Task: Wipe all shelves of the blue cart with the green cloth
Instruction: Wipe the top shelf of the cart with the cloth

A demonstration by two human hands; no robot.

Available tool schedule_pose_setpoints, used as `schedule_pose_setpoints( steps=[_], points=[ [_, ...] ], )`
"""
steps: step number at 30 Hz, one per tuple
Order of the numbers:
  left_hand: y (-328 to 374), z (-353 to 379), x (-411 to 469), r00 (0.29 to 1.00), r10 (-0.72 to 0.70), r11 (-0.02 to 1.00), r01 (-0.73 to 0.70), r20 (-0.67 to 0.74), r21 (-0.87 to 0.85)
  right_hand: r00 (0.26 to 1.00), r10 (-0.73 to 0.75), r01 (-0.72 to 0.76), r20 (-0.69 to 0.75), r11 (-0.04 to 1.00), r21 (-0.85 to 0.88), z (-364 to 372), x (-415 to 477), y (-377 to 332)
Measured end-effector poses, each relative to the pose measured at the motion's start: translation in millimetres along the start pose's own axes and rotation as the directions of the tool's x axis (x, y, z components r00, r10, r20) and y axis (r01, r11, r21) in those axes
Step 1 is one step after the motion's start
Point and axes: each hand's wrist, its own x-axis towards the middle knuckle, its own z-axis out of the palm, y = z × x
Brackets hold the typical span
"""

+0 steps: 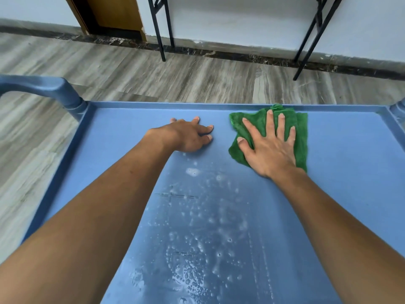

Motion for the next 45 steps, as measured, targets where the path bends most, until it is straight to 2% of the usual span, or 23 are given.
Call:
schedule_pose_setpoints(
  steps=[17,23,26,32,40,45],
  points=[
    [-8,4,8,1.000,-0.008,0.999,0.008,0.019,0.050,0.987,-0.138,0.138,-0.077,0.990,-0.001,15,-273,4],
    [-8,2,7,1.000,-0.012,0.999,0.011,0.019,0.052,0.988,-0.112,0.094,-0.110,0.984,-0.154,25,-319,-4],
    [-9,3,7,1.000,-0.010,0.999,0.009,0.025,0.048,0.986,-0.087,0.065,-0.144,0.987,-0.149,28,-313,-7],
    [-10,2,10,0.999,-0.011,1.000,0.010,0.034,0.026,0.990,-0.065,0.063,-0.126,0.998,-0.021,27,-271,-17],
    [-7,0,5,0.999,0.004,1.000,-0.004,0.036,0.006,0.996,0.057,-0.056,-0.071,0.998,0.025,20,-105,-44],
    [-7,-3,3,0.999,0.030,0.999,-0.031,0.045,0.022,0.998,0.028,-0.027,-0.050,0.999,0.017,13,-17,-54]
  ],
)
